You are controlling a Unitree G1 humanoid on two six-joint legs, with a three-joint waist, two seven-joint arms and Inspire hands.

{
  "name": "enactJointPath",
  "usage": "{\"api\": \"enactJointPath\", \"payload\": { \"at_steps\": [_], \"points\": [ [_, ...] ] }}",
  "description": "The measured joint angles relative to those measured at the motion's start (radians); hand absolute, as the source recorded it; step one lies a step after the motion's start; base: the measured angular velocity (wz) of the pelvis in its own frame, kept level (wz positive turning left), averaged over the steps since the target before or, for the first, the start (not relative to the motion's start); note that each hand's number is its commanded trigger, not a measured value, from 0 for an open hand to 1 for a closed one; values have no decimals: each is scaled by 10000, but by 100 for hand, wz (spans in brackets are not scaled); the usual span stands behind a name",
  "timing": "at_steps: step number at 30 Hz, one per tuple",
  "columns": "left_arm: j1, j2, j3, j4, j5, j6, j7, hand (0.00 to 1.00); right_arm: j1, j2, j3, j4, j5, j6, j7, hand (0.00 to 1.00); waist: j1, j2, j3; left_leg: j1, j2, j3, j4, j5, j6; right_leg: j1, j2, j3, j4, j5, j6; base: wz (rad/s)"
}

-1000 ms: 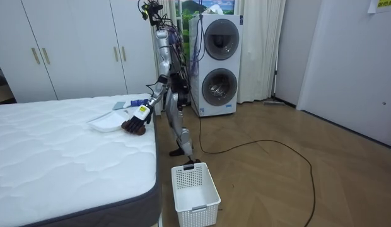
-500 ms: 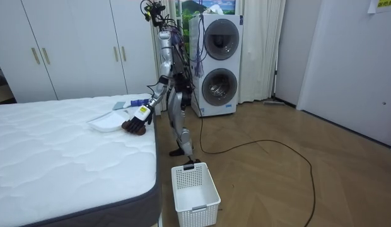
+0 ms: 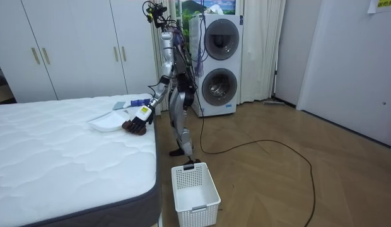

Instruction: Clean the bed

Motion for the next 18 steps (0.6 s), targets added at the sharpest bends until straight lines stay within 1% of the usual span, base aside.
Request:
{"api": "enactJointPath", "payload": {
  "at_steps": [1,3,7,11,13,18],
  "points": [
    [-33,1,6,6,-2,3,-20,0,-3,-16,0,-32,0,3,-4,0,12,0,0,-51,-1,72,5,0,0,-103,-6,51,81,-1,-1,-5],
    [-133,0,6,171,-3,9,-72,0,-52,-41,-3,-52,-1,2,-38,0,0,53,32,-102,22,151,36,0,0,-143,-5,61,88,6,-9,-3],
    [-431,3,10,346,-203,210,-248,0,-84,-41,-2,-72,-4,2,-113,0,-13,85,34,-236,56,194,173,0,0,-206,11,61,96,16,-14,0],
    [-590,15,9,456,-368,264,-398,0,-88,-41,-2,-80,17,3,-194,0,-15,91,36,-319,62,201,255,0,0,-260,9,66,106,27,-7,0],
    [-732,20,9,512,-372,425,-476,0,-107,-41,-1,-105,39,7,-212,0,-17,108,40,-363,61,204,300,-1,1,-275,6,73,106,36,6,0],
    [-802,32,9,512,-367,461,-602,0,-110,-41,-1,-152,65,12,-303,0,-22,134,50,-431,57,212,332,-1,3,-322,-3,78,102,84,23,0]
  ]
}}
